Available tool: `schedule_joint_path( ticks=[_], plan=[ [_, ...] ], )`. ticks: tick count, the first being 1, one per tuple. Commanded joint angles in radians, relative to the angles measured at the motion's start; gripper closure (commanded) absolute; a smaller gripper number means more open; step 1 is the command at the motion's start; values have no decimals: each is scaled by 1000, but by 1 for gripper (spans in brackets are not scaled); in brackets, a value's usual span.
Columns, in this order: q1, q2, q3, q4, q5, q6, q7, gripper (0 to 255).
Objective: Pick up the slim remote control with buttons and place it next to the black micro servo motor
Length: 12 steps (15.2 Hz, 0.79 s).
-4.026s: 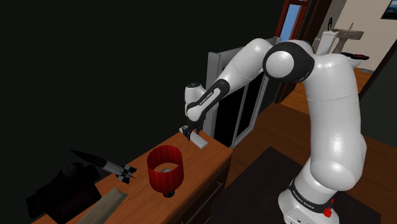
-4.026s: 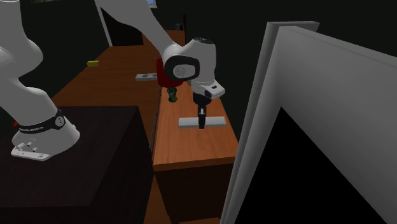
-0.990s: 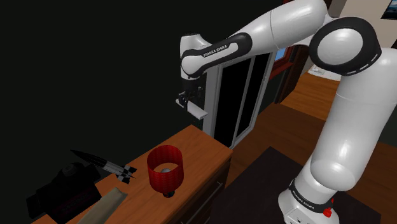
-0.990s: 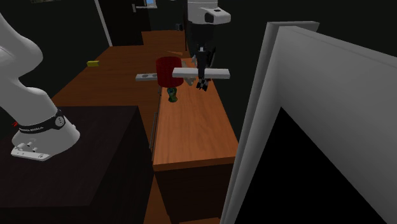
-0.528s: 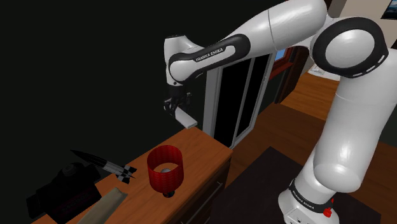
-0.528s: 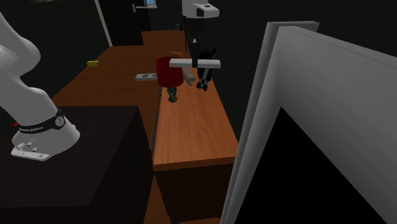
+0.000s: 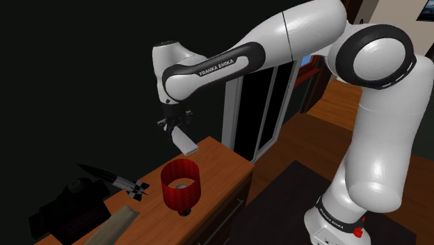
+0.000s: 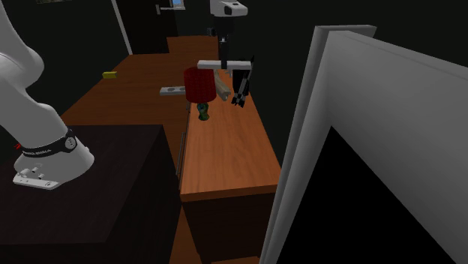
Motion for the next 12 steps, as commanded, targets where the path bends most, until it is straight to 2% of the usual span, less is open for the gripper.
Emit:
schedule_joint_path(
  ticks=[1, 7, 12],
  plan=[
    [31, 26, 15, 31, -11, -8, 49, 255],
    [132, 127, 48, 170, -49, -56, 183, 255],
    [228, 238, 64, 332, -87, -116, 284, 255]
  ],
)
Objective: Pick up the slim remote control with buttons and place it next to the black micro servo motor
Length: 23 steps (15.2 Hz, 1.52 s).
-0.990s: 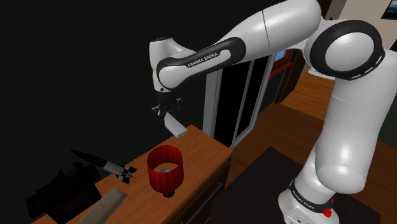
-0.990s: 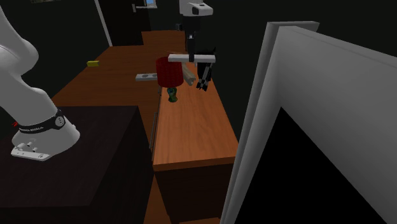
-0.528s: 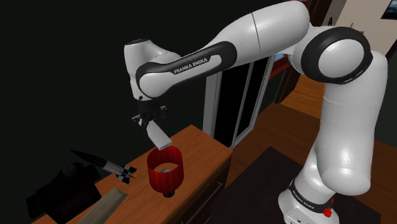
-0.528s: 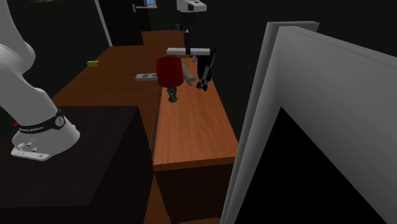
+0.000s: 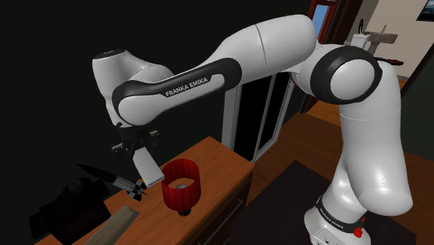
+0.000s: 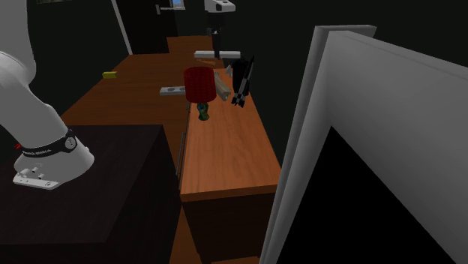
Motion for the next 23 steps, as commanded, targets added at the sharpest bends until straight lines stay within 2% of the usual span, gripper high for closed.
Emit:
schedule_joint_path(
  ticks=[1, 23],
  plan=[
    [37, 44, 4, 72, -14, -30, 35, 255],
    [43, 149, -21, -67, -56, 208, 64, 255]
  ],
)
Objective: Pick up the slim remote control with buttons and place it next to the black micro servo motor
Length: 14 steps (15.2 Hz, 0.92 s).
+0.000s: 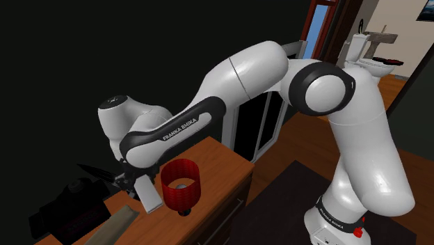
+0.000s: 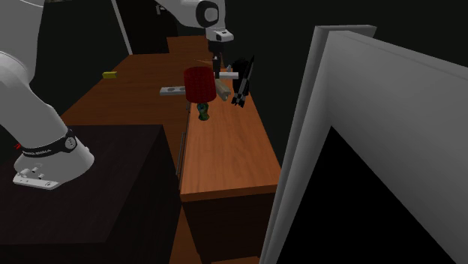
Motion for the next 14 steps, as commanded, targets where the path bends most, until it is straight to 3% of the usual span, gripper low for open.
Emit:
schedule_joint_path(
  ticks=[1, 14],
  plan=[
    [2, 17, -4, -1, -6, 19, 2, 255],
    [17, 117, -29, -21, -39, 136, 22, 255]
  ],
)
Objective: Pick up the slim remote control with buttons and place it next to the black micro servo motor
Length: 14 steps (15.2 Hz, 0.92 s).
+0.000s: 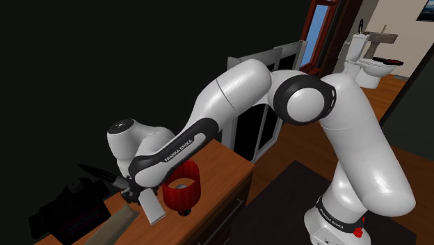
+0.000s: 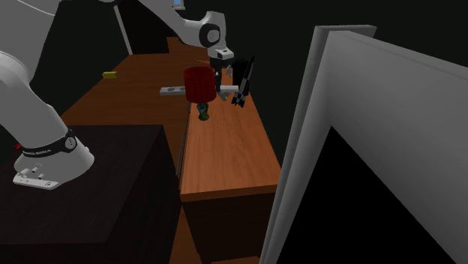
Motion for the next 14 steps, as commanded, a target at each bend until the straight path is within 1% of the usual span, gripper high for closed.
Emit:
schedule_joint_path(
  ticks=[1, 14],
  plan=[
    [1, 17, -4, -1, -5, 18, 2, 255],
    [23, 141, -35, 23, -37, 117, 19, 255]
  ],
)
